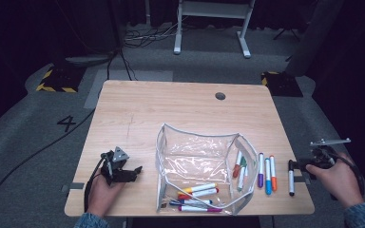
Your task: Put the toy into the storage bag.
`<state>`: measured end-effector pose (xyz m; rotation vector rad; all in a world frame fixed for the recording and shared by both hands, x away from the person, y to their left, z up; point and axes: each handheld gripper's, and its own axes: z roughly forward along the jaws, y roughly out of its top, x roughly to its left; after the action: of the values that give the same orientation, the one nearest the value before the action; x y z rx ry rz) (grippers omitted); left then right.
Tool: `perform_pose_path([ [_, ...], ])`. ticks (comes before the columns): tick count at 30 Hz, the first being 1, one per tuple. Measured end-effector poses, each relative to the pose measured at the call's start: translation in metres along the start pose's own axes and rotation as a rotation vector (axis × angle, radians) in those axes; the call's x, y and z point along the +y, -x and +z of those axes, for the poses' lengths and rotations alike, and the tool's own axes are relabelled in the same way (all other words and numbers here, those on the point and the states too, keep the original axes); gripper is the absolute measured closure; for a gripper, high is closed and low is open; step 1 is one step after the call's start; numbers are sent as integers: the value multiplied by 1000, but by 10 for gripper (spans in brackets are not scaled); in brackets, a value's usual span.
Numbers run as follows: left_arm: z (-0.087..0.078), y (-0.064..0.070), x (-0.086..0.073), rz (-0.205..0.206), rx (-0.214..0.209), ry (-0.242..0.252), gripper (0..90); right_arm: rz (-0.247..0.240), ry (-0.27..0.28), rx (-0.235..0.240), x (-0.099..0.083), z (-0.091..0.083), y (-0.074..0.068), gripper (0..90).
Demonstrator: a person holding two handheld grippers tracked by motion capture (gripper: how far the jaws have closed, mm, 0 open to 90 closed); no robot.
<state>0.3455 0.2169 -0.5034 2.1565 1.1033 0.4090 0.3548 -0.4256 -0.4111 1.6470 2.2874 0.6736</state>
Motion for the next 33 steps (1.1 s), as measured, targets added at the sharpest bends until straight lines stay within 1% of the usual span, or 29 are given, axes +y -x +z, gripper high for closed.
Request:
perform_pose_path([
  [2, 0, 0, 0, -4, 0, -1, 190, 9, -20, 2, -6, 10, 3, 551],
  [4, 0, 0, 0, 2, 1, 0, 189, 27, -46, -4, -13, 20, 5, 551],
  [6, 0, 0, 0, -3, -1, -1, 189, 24, -62, -12, -16, 28, 6, 554],
  [7, 0, 0, 0, 0, 1, -1, 189, 21, -67, -13, -17, 31, 6, 557],
  [10, 0, 0, 0, 0, 1, -1, 190, 26, -90, -13, -21, 38, 4, 566],
  [11, 0, 0, 0, -2, 0, -1, 190, 20, -94, -14, -21, 41, 3, 571],
  [15, 0, 0, 0, 0, 1, -2, 189, 22, -109, -16, -22, 47, -1, 634],
  [18, 0, 0, 0, 0, 1, -1, 189, 27, -121, -36, -21, 51, -3, 691],
  [19, 0, 0, 0, 0, 0, 0, 189, 39, -122, -52, -20, 52, -3, 728],
  [20, 0, 0, 0, -2, 0, -1, 190, 41, -128, -61, -19, 52, -3, 753],
  [21, 0, 0, 0, 2, 1, 0, 189, 49, -131, -70, -18, 52, -4, 763],
  [23, 0, 0, 0, -1, 1, -1, 190, 73, -130, -79, -17, 53, -4, 769],
  [25, 0, 0, 0, -2, 0, 1, 190, 77, -132, -80, -17, 53, -4, 769],
  [26, 0, 0, 0, 2, 1, 0, 189, 73, -125, -76, -16, 52, -4, 770],
  [28, 0, 0, 0, 1, 1, 0, 189, 83, -106, -64, -15, 49, -3, 770],
  [29, 0, 0, 0, -1, 1, -1, 189, 80, -91, -51, -15, 46, -3, 770],
  [30, 0, 0, 0, 2, 1, 0, 189, 88, -78, -35, -13, 42, -3, 770],
  [33, 0, 0, 0, 0, 1, -1, 189, 76, -48, -9, -9, 29, -4, 770],
])
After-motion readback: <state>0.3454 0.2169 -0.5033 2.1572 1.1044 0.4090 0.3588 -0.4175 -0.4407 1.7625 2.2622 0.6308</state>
